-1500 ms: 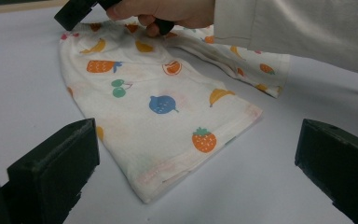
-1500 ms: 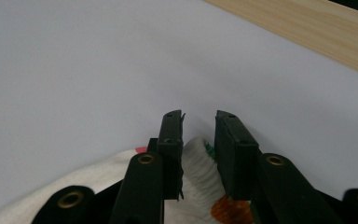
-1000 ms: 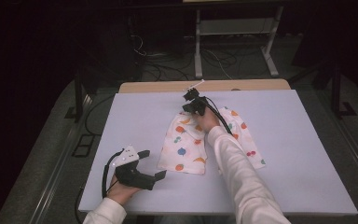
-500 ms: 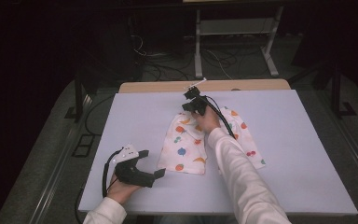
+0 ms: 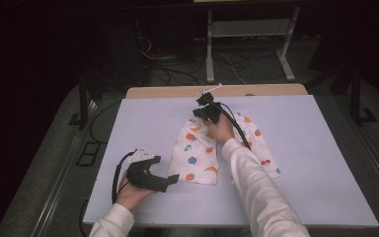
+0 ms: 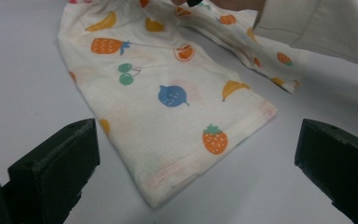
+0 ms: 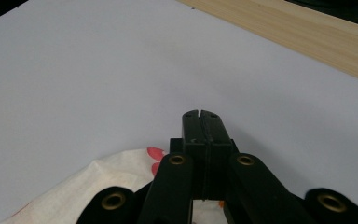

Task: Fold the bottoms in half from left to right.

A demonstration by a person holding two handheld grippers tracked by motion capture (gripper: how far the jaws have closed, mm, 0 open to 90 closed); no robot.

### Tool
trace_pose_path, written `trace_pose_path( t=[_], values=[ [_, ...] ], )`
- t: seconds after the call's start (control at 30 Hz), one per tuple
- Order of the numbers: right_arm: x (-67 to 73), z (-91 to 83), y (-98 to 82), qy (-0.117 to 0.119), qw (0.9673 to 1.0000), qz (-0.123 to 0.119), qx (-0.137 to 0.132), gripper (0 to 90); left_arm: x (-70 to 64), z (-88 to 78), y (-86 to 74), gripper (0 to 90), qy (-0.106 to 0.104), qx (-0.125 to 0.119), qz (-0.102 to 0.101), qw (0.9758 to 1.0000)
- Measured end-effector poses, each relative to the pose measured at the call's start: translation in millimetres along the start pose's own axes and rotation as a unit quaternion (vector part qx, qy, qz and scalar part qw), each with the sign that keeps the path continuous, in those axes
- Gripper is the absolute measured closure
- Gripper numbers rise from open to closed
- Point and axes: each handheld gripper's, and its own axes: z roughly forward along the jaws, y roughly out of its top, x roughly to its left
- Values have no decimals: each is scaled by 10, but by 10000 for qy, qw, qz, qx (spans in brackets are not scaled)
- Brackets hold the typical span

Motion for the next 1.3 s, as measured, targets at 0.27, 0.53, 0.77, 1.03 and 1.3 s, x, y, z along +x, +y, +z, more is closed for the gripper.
trace_pose_path(
  t=[0.27,0.53,0.77,1.03,1.3],
  values=[
    [3,-30,-27,-7,10000,26,-54,890,170,22,15,38,65,180,-396,9990],
    [4,-32,-43,4,10000,56,-81,890,276,71,-10,119,18,394,-801,9960],
    [-2,-38,-51,18,9999,62,-117,890,358,140,-85,214,-198,684,-1352,9883],
    [-10,-32,-70,21,9999,69,-91,890,413,157,-119,385,-402,681,-1596,9840],
    [-15,-48,-69,20,9999,50,-131,890,424,187,-129,471,-369,823,-1667,9819]
  ],
)
